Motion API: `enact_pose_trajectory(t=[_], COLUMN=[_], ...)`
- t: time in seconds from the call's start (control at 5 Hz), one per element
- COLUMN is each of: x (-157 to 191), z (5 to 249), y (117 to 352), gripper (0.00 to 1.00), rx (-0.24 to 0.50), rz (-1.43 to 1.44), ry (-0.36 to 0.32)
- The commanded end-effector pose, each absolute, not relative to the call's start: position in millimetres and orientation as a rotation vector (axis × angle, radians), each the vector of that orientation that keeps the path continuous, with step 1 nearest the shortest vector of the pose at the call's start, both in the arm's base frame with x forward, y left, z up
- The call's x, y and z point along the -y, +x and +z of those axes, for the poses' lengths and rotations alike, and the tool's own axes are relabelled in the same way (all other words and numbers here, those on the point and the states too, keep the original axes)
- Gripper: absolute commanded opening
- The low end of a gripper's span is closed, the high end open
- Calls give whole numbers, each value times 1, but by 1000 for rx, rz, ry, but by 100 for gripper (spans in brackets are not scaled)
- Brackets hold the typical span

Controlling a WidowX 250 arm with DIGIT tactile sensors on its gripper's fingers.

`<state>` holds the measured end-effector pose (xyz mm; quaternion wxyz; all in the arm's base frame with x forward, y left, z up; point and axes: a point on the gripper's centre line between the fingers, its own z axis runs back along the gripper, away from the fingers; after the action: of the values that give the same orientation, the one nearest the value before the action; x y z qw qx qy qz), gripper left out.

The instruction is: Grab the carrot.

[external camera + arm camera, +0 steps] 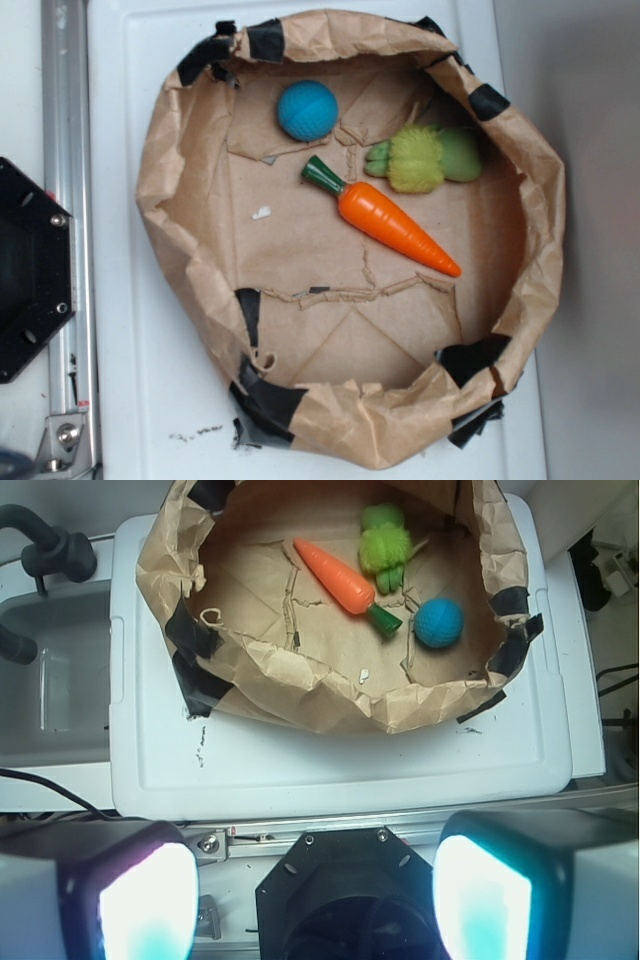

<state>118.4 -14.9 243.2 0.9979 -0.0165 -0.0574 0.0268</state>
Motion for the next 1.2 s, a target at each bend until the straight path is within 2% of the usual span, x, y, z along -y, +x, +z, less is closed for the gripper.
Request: enact_pose_trajectory(t=[0.0, 0.2, 0.4, 0.6, 0.8, 1.0], x=[15, -1, -4, -11, -20, -8], z=[243, 207, 185, 135, 90, 59], y=[118, 165, 195, 238, 262, 284], gripper=[100, 100, 100, 100, 100, 100], rx=[115, 162, 256, 258, 221, 211], rz=[54, 0, -67, -201, -260, -361], ry=[-33, 101, 105, 106, 103, 42])
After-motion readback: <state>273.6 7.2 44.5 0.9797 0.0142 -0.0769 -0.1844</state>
